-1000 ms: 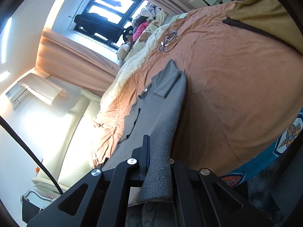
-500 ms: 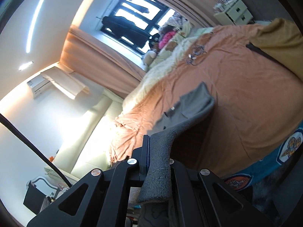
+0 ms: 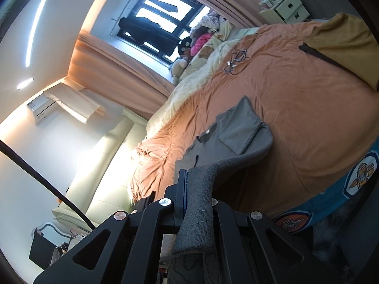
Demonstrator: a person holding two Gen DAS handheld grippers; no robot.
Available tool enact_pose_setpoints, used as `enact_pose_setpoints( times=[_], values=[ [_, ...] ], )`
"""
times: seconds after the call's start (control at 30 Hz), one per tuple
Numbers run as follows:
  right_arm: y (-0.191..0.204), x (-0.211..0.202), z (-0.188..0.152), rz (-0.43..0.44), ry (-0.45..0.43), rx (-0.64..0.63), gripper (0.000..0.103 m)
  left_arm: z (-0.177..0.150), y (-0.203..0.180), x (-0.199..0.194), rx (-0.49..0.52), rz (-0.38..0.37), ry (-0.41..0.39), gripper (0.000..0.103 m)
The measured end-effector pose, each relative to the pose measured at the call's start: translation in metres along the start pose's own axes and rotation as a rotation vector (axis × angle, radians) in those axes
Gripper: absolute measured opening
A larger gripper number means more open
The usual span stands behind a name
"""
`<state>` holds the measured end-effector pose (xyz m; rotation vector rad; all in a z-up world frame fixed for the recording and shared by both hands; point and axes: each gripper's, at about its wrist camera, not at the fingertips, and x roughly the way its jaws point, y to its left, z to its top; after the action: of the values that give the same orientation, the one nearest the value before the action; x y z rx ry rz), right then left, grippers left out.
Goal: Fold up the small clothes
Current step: 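Lift the held hem with both tools and fold it over toward the collar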
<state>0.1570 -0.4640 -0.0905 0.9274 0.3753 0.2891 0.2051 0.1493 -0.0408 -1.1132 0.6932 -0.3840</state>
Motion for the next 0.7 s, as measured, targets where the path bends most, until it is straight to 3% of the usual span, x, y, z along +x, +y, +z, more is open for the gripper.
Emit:
enact_pose_setpoints(
  times=[0.33,0.7],
  values=[
    [0.004,0.052,0.052,0.019,-0.012,-0.002,0.0,0.045,-0.037,0.058,0.083,0.066,0.027,0.003],
    [0.023,0.133,0.112,-0.041,0.029,-0.067,0.0,0.108,-0.083,0.145,0.179,0.135,0.044,0.003]
  ],
)
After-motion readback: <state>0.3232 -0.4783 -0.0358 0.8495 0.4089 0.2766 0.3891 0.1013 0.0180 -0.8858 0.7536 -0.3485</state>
